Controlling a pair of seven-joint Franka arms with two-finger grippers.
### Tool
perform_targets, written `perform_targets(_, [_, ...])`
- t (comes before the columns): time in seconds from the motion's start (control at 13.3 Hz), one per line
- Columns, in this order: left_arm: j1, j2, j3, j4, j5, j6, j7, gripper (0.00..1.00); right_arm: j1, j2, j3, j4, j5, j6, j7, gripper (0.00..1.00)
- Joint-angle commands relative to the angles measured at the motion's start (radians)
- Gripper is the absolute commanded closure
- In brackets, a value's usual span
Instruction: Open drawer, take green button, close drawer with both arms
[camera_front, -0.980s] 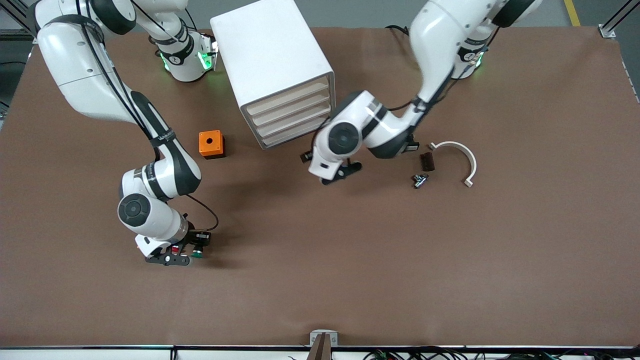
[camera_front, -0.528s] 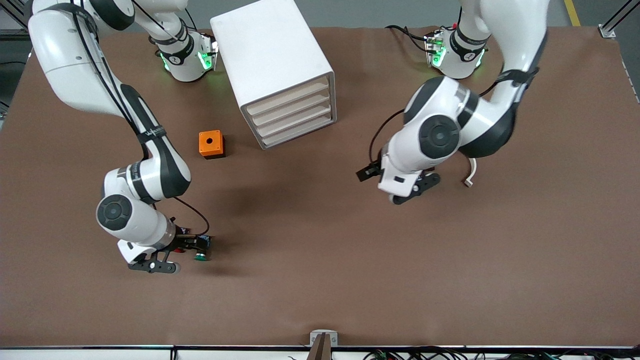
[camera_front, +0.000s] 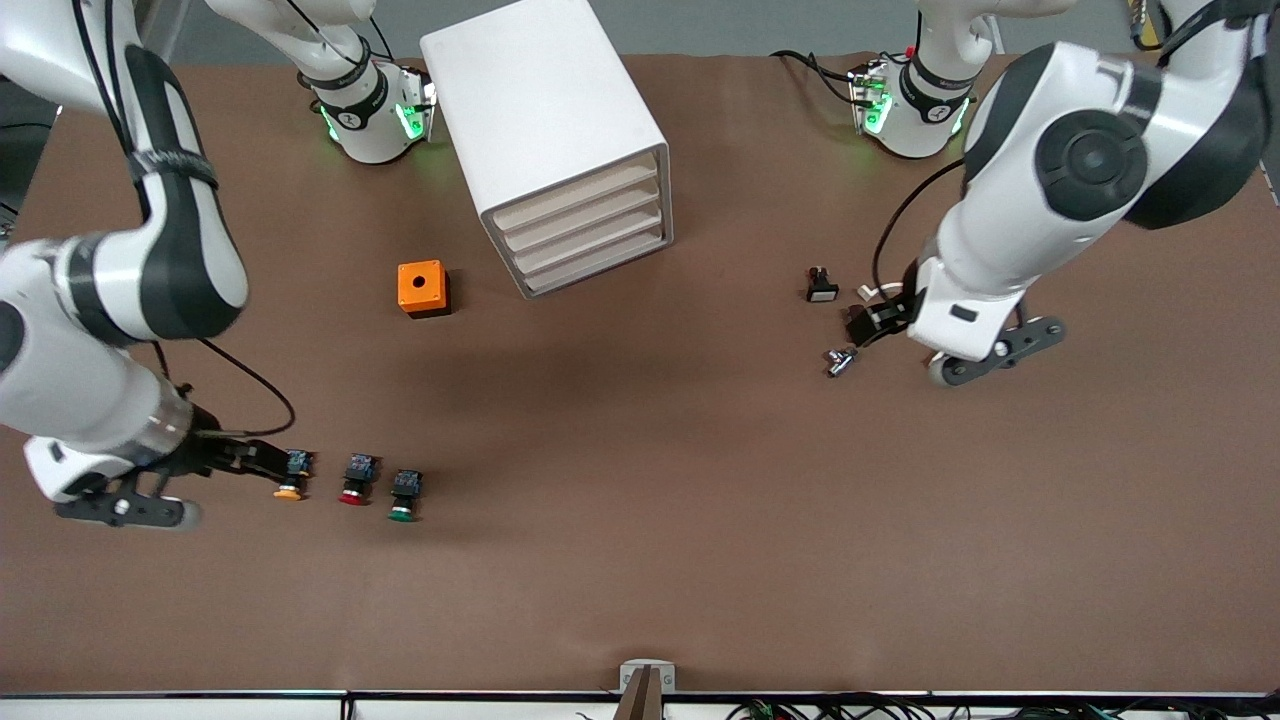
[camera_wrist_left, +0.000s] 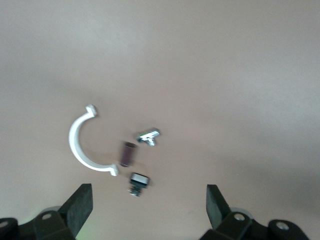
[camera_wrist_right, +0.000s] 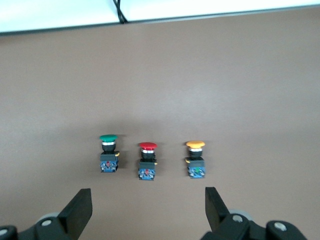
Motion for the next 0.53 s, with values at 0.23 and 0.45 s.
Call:
perform_targets(0.23, [0.193,-0.118,-0.005,-0.013,0.016,-0.108,0.334,0.00,0.049,-0.306,-0.138,-0.215,0.116,-0.098,-0.103,0.00])
perform_targets(0.45, [0.228,-0.155,-0.007,-0.014,0.016,-0.163,0.371,0.00,0.080,-0.418,-0.189,-0.271,0.119,-0.165,-0.126,0.00])
